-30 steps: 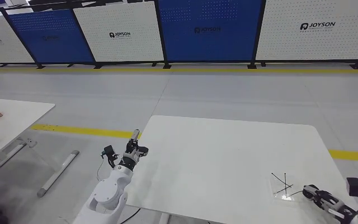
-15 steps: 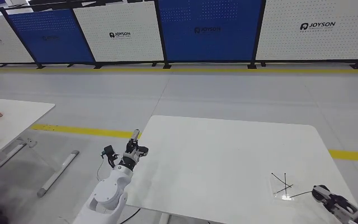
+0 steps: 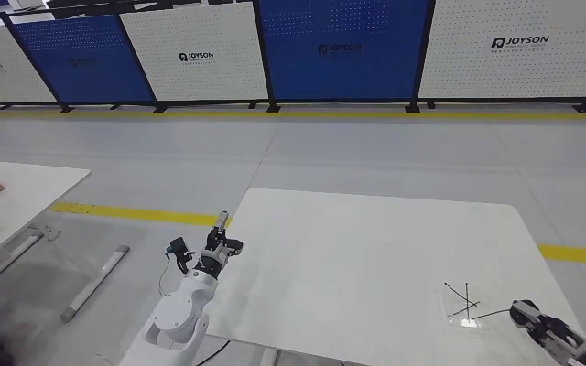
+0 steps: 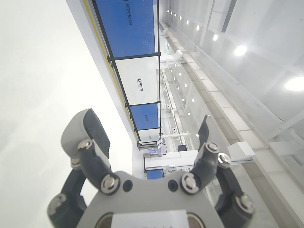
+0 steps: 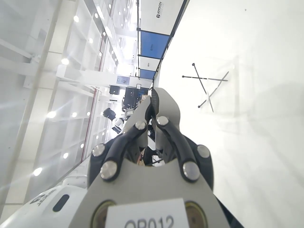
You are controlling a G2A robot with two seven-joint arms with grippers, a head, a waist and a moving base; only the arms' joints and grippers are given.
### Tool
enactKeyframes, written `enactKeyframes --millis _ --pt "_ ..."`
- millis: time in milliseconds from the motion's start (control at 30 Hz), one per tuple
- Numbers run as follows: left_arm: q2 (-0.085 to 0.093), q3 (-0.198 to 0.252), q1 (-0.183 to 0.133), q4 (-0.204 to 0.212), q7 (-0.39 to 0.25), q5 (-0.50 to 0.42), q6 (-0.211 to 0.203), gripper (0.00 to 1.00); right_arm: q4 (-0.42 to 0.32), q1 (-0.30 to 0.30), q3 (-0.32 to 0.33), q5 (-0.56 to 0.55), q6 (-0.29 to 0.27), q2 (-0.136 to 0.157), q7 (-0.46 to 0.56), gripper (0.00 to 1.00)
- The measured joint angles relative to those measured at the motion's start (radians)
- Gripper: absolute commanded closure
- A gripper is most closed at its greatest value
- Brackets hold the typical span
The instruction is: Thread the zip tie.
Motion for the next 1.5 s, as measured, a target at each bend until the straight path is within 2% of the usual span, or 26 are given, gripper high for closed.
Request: enactKeyframes --millis 200,333,800,967,1033,1167,1233,1500 --pt "0.0 0.0 0.0 0.0 0.0 0.0 0.0 0.0 -0.105 -0.087 0.01 0.123 -0.063 -0.017 -0.078 1.0" --pt "0.0 0.0 0.0 0.0 0.0 0.0 0.0 0.0 -0.168 -0.132 0.007 0.108 -0.072 -0.022 -0.127 1.0" --pt "0.0 0.0 0.0 0.0 0.0 0.0 0.0 0.0 -0.17 -0.127 0.002 0.115 -0.072 -0.024 -0.135 1.0" --pt "0.0 0.0 0.0 0.0 0.0 0.0 0.0 0.0 -0.14 -0.09 -0.03 0.203 -0.149 -0.035 -0.166 1.0" --pt "0.0 0.0 0.0 0.0 0.0 0.0 0.0 0.0 -0.153 -0.077 -0.046 0.211 -0.166 -0.04 -0.189 1.0" --pt "0.0 0.0 0.0 0.0 0.0 0.0 0.0 0.0 -0.223 -0.061 -0.1 0.1 -0.166 -0.063 -0.328 1.0" --pt "0.0 0.0 0.0 0.0 0.0 0.0 0.0 0.0 -0.225 -0.057 -0.13 0.043 -0.166 -0.069 -0.379 1.0" --pt "0.0 0.0 0.0 0.0 0.0 0.0 0.0 0.0 -0.222 -0.057 -0.131 0.04 -0.166 -0.069 -0.381 1.0"
